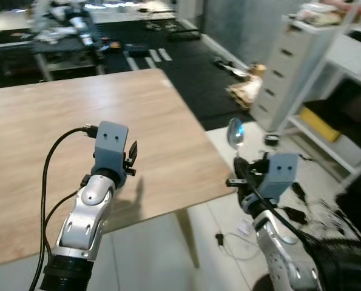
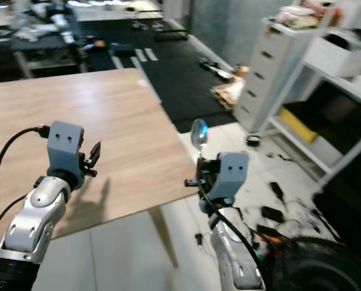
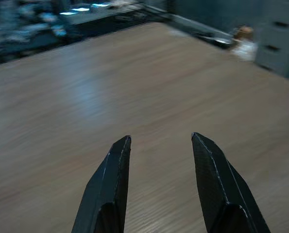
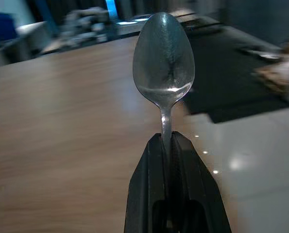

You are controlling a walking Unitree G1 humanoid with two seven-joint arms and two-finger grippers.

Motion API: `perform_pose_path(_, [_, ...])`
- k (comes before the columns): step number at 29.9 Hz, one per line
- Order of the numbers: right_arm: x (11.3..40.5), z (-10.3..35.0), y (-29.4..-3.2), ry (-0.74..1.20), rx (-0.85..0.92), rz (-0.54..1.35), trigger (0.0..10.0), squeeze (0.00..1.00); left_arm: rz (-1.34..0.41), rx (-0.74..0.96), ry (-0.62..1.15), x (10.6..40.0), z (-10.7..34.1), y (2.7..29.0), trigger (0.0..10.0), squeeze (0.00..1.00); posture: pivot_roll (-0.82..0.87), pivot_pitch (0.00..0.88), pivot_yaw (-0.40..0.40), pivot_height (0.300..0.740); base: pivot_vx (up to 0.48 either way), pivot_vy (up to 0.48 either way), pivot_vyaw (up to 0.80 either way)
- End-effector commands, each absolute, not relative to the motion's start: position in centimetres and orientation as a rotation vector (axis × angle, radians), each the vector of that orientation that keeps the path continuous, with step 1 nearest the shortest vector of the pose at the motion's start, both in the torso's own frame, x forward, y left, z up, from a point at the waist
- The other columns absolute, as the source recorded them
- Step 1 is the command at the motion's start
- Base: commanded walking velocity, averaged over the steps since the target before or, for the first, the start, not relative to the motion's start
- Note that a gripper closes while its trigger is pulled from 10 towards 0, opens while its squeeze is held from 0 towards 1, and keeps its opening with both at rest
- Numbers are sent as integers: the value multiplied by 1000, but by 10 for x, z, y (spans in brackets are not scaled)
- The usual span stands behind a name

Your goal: Setting the table

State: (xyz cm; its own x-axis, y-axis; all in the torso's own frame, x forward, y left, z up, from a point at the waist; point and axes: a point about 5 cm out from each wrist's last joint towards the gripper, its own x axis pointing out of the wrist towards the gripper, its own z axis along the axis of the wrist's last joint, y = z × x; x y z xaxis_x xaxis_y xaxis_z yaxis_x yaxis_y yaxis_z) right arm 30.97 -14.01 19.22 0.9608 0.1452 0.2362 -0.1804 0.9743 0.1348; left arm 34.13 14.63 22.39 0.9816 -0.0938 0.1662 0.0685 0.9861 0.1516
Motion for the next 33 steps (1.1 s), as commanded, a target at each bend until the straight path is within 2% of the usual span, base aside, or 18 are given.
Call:
perform_pose_path(1, [308,190,-143,-220,154,161,10000,0,-86,145,-159,338,219,147,10000,0,108,141,58,740,0,0,794])
perform_pose_path(27, [309,189,-146,-215,150,136,10000,0,-65,140,-138,339,217,149,10000,0,108,145,62,740,0,0,794])
perform_pose_path(33, [310,188,-148,-206,163,103,10000,0,-60,154,-129,341,216,150,10000,0,109,146,62,740,0,0,0])
